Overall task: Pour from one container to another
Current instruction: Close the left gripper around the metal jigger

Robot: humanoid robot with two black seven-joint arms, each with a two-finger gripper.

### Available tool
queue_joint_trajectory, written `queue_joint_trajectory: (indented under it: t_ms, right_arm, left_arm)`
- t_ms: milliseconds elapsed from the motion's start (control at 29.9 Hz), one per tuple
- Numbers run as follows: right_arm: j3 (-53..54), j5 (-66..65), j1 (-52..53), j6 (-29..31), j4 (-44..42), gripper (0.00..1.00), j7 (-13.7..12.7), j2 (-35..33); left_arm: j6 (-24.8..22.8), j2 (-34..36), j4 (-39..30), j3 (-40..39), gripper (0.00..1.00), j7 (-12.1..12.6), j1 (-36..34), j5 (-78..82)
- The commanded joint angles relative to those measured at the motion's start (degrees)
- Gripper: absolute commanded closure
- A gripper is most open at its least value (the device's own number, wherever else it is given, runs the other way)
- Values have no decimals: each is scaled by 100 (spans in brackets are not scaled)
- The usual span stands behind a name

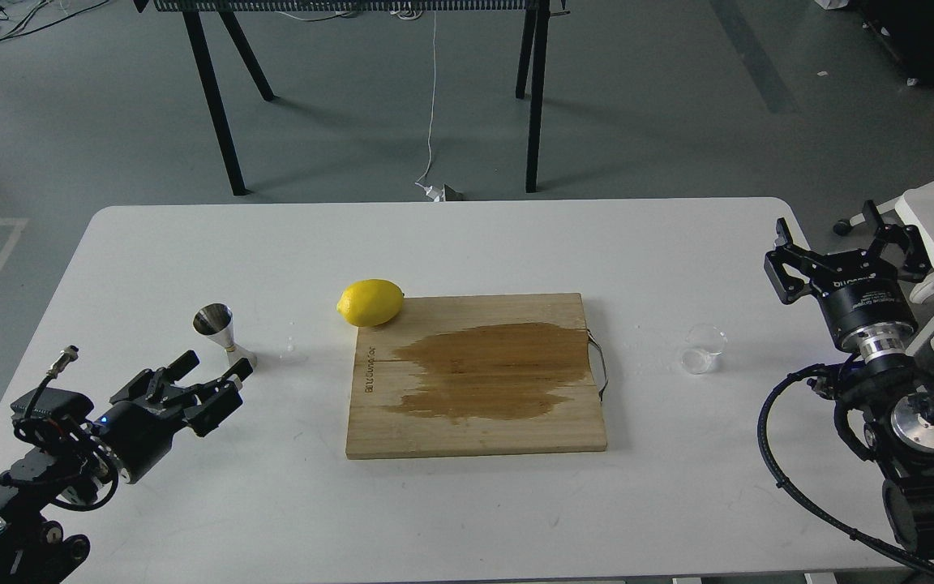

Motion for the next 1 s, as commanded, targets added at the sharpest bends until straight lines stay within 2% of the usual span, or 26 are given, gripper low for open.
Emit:
queue_joint_trajectory:
  t_ms: [0,334,970]
  right_arm:
    - [1,0,0,0,-1,1,-1,0]
    - [80,0,0,0,-1,1,-1,-9]
    - [80,9,-8,0,-1,1,-1,-44]
  left_arm:
    - [-66,-30,132,98,0,0,-135,-8]
    - [-66,-320,475,371,0,0,-496,-17]
    - [-92,-777,1617,723,0,0,-1120,-69]
